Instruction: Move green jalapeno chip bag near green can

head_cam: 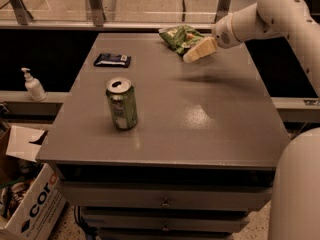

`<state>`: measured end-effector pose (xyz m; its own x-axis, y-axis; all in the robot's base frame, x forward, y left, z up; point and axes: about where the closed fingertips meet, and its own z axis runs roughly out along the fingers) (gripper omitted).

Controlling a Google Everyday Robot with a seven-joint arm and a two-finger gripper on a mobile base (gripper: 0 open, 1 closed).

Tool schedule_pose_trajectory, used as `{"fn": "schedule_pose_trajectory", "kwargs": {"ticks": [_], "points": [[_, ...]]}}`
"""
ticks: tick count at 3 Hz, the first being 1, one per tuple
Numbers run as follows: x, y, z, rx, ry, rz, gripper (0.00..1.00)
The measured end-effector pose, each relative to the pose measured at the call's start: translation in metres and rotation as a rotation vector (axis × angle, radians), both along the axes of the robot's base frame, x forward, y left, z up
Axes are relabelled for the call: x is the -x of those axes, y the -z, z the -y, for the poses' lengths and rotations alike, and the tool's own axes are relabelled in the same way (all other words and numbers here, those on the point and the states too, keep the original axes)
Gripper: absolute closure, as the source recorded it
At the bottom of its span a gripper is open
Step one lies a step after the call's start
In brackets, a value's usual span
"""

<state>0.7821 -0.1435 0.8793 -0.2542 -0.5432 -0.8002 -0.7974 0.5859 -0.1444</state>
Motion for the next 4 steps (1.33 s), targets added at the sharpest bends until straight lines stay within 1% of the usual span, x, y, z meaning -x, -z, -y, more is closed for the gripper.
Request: {"fn": "schedule_pose_trajectory", "kwargs": {"ticks": [1,2,3,4], "points": [[-0.024,0.01,-0.007,-0.034,0.035,0.009,0.0],[-0.044,0.017,-0.009,-0.025,0.071,0.028,0.0],[-0.059,0.024,-0.004,-0.003,0.107,0.045,0.18],[-0.064,0.025,0.004,0.019,0.125,0.065,0.41]]}}
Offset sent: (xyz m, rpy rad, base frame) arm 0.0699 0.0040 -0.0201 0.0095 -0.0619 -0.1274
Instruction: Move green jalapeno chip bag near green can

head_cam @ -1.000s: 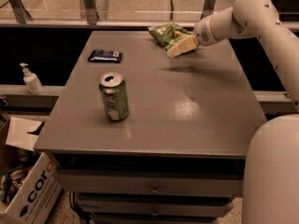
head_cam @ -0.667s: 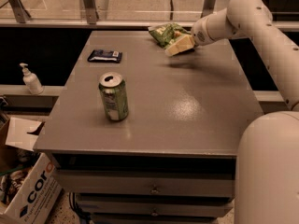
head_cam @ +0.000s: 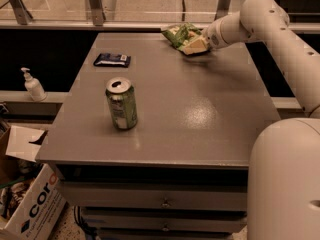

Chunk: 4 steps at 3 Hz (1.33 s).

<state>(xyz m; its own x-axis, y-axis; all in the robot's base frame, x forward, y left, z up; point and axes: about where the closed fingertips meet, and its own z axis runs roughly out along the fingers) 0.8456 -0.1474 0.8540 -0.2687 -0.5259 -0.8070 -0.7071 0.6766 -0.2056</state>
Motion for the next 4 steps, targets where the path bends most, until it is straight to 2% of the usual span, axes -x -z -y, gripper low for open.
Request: {"fn": "schedule_pose_trajectory", "kwargs": {"ticks": [2,3,4], "points": [[0.009,-0.005,0.02,0.018,0.008,0.026,0.88],[0.018,-0.016,0.019,0.008,-0.02,0.046,1.0],[0.032,-0.032,0.013,0.001,-0.07,0.063,1.0]]}}
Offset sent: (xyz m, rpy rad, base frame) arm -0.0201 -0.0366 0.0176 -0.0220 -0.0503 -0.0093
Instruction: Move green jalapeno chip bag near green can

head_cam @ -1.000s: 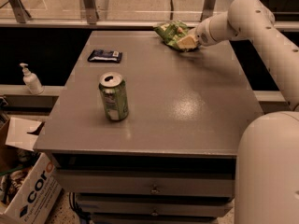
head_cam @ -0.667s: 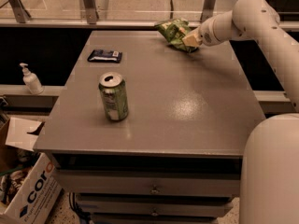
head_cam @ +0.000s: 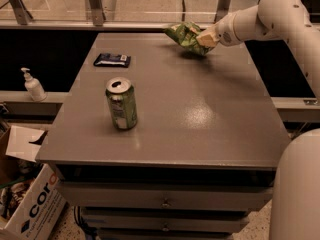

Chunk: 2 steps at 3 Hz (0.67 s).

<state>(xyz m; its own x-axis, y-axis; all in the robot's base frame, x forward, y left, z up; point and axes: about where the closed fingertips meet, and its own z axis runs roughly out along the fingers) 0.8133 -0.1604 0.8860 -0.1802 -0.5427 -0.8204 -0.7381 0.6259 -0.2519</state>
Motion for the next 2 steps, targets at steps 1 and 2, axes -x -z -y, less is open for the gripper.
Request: {"fn": "schedule_pose_trajectory", "kwargs": {"ticks": [1,2], "points": [[0.035,-0.018,-0.011,0.017,-0.092,-0.006,1.0],[0.084,-0.026,-0.023,0.044,-0.213,-0.028,1.0]]}}
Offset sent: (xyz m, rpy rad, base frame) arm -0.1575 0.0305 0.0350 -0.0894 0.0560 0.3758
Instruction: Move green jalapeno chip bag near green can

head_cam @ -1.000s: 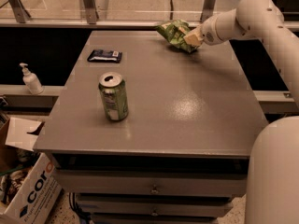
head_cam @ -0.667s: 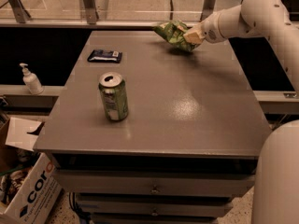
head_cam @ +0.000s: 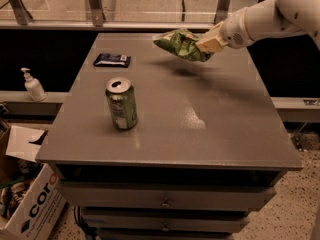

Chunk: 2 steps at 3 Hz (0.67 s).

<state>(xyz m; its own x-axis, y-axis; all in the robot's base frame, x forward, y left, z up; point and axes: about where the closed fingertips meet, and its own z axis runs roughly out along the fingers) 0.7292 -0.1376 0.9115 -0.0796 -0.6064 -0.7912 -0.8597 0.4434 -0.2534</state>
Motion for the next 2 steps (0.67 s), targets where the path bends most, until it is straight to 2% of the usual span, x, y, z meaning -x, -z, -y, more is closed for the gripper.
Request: {"fn": "schedule_pose_trajectory", "kwargs": {"ticks": [1,2], "points": [[0.054,0.002,-0.007,0.027,-0.109,-0.022,1.0],[0.106,0.01,-0.006,0.036,-0.185,-0.054,1.0]]}}
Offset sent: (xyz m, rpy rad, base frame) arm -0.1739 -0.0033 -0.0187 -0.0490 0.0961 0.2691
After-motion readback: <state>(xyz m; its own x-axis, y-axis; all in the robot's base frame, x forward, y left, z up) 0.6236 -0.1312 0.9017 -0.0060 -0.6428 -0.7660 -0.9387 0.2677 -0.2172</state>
